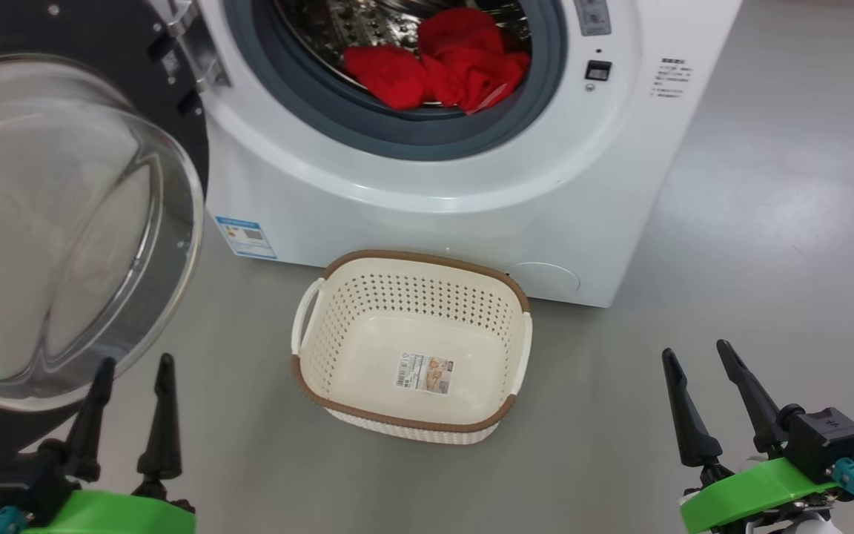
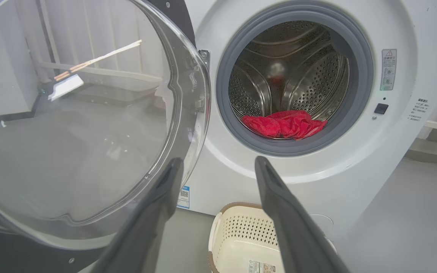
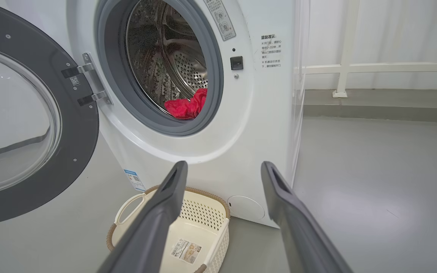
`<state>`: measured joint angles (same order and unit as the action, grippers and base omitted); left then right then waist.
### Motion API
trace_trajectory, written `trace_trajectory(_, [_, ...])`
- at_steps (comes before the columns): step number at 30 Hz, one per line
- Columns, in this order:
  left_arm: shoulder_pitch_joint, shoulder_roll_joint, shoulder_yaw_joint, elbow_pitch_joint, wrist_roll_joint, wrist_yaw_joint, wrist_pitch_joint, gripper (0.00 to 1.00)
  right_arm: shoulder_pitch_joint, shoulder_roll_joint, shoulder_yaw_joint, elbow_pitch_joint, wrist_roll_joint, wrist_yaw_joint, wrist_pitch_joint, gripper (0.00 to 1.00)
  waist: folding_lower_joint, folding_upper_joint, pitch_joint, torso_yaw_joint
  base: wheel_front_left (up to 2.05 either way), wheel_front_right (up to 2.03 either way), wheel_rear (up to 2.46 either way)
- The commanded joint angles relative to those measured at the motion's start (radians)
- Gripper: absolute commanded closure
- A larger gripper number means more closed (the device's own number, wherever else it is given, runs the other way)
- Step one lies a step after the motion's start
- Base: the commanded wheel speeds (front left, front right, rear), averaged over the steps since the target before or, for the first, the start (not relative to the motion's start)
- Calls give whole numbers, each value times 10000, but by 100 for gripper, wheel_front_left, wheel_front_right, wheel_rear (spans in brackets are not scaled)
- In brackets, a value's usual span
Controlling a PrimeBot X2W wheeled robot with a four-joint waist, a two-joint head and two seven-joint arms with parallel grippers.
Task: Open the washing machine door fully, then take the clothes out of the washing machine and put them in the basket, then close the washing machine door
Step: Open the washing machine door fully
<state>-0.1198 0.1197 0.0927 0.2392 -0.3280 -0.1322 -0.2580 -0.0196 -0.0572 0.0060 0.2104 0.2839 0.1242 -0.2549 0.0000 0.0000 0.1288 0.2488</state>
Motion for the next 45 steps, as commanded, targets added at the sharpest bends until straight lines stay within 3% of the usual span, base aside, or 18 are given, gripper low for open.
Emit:
trace_trajectory(1, [-20, 399, 65, -404, -63, 15, -38, 0, -37, -19, 87, -313, 93, 65, -69, 0, 0, 0, 61, -336, 0, 0, 0])
trace_trajectory(13, [105, 887, -1070, -1079, -385, 15, -38, 0, -78, 31, -495, -476, 149, 65, -69, 0, 0, 0, 283, -1354, 0, 0, 0])
trace_trajectory(24, [290, 1052, -1257, -1419, -516, 15, -38, 0, -33, 54, -882, -639, 186, 65, -69, 0, 0, 0, 354, -1948, 0, 0, 0])
trace_trajectory(45, [288, 1065, -1236, -1555, -556, 15, -38, 0, 102, 69, -1290, -775, 315, 65, -69, 0, 0, 0, 376, -2139, 0, 0, 0])
